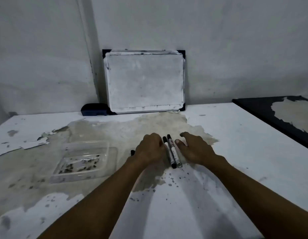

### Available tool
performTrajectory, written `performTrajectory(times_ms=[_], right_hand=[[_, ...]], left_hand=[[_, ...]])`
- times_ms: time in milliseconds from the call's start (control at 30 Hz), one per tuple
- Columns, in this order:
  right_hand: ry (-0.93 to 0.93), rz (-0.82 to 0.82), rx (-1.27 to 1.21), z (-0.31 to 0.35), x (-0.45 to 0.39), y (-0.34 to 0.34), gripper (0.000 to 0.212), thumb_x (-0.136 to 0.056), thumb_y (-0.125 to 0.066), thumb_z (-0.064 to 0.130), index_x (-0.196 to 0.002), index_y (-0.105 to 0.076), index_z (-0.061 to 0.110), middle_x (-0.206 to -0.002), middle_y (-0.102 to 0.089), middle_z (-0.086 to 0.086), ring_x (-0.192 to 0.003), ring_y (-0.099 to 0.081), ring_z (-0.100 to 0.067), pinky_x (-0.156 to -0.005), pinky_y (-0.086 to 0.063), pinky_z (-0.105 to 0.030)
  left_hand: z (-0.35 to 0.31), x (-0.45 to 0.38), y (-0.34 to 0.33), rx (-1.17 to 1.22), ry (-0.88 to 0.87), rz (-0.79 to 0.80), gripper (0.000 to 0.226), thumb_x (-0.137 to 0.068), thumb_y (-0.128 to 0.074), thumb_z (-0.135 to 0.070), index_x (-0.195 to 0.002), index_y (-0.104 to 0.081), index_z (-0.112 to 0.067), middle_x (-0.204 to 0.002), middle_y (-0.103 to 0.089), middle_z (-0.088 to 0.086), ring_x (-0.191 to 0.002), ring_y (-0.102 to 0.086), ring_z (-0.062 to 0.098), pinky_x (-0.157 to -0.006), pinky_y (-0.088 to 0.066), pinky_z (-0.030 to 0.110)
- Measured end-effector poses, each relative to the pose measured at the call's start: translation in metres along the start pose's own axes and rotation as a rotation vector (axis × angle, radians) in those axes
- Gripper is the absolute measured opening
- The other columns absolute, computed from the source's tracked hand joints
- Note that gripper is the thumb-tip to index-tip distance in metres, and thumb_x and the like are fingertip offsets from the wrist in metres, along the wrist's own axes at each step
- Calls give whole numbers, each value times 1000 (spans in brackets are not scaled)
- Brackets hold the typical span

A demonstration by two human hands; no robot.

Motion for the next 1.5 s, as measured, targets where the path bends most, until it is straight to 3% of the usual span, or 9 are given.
performTrajectory(times_ms=[233,367,500,767,867,967,1033,1200,1500], right_hand=[[-28,-87,-32,-20,-9,-13,50,-95,-37,50,-132,-47,19,-127,-61,-10,-117,-54,-31,-92,-47,-46],[-34,-99,-32,-21,-12,-13,48,-96,-36,49,-132,-49,19,-125,-61,-10,-116,-54,-32,-91,-48,-47],[-36,-117,-38,-21,-11,-14,47,-96,-36,48,-131,-49,19,-124,-62,-10,-117,-54,-32,-90,-48,-47],[-36,-125,-94,-20,-1,-14,47,-95,-39,49,-132,-48,20,-130,-59,-7,-119,-52,-29,-93,-46,-46],[-34,-204,-219,-16,5,-7,42,-93,-48,45,-125,-56,19,-120,-65,-5,-112,-59,-24,-91,-49,-41],[79,-290,-385,0,13,4,30,-91,-56,39,-106,-70,16,-100,-74,-1,-91,-66,-11,-78,-52,-24],[149,-246,-496,17,20,8,29,-91,-58,35,-86,-74,12,-79,-74,-5,-70,-65,-11,-60,-44,-14],[160,-123,-662,50,25,3,35,-91,-57,37,-80,-75,10,-70,-73,-9,-66,-68,-24,-64,-57,-43],[104,196,-826,64,20,-14,28,-96,-53,21,-93,-73,2,-73,-70,-7,-60,-61,-12,-48,-42,-11]], left_hand=[[2,-7,-19,46,120,4,32,-89,-62,-40,-76,-60,-11,-78,-64,8,-75,-65,28,-60,-47,32],[6,-12,-18,58,126,11,20,-87,-59,-22,-80,-63,-4,-81,-65,12,-74,-65,29,-61,-54,39],[11,-14,-18,89,170,1,35,-90,-55,-19,-59,-39,-12,-64,-47,8,-63,-54,27,-55,-40,33],[7,-13,-13,120,300,-74,28,-79,-70,-25,-66,-52,-8,-82,-64,14,-66,-63,27,-47,-45,30],[9,-10,4,351,342,-117,23,-79,-72,-19,-73,-70,3,-70,-71,16,-56,-68,25,-49,-57,31],[10,-2,24,922,436,-170,19,-86,-71,-8,-70,-71,2,-60,-70,13,-51,-66,22,-48,-55,28],[13,4,33,1213,478,-217,15,-88,-67,-6,-75,-69,1,-63,-70,12,-54,-68,20,-50,-56,27],[24,17,40,1426,435,-265,14,-93,-61,-6,-82,-68,1,-75,-68,15,-60,-69,21,-56,-59,27],[37,24,50,1387,253,-154,15,-96,-55,-9,-94,-70,-10,-91,-78,9,-77,-71,19,-64,-56,26]])
Point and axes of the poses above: each hand's wrist, its own x-axis away from the middle knuckle, its own y-axis out of the back of the hand, z = x × y, the point moved 3 cm from there along -x, towards the middle knuckle
